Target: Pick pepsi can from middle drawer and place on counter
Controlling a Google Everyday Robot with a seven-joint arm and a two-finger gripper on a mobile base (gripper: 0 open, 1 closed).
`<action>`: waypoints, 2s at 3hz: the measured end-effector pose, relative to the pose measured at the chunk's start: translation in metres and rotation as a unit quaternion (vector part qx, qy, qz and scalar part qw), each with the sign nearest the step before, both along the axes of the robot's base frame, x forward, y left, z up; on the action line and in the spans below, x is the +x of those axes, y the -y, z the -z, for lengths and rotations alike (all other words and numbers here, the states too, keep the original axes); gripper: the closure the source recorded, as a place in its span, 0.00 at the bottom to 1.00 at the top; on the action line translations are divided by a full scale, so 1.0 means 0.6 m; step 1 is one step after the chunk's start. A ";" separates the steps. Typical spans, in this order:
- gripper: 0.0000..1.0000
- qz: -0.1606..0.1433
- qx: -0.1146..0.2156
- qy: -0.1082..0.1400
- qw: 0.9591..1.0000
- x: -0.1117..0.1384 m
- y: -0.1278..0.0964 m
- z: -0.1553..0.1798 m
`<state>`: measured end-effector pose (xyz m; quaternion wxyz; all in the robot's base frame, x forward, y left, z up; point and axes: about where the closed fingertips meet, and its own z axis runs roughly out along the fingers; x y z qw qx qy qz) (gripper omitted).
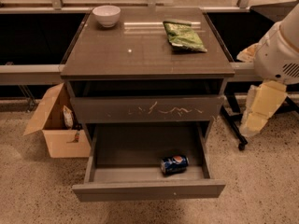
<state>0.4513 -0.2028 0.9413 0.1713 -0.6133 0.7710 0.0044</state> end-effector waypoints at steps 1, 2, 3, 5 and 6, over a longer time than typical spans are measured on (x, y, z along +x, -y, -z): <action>0.00 -0.016 0.039 -0.011 0.999 0.016 -0.011 0.052; 0.00 -0.044 0.081 -0.017 0.996 0.027 -0.028 0.110; 0.00 -0.045 0.081 -0.017 0.996 0.027 -0.029 0.110; 0.00 -0.127 0.118 -0.015 0.985 0.037 -0.093 0.196; 0.00 -0.175 0.140 -0.027 0.974 0.043 -0.136 0.272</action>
Offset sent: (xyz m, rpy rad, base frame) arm 0.0224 0.0234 -0.1031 0.2519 0.0522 0.1379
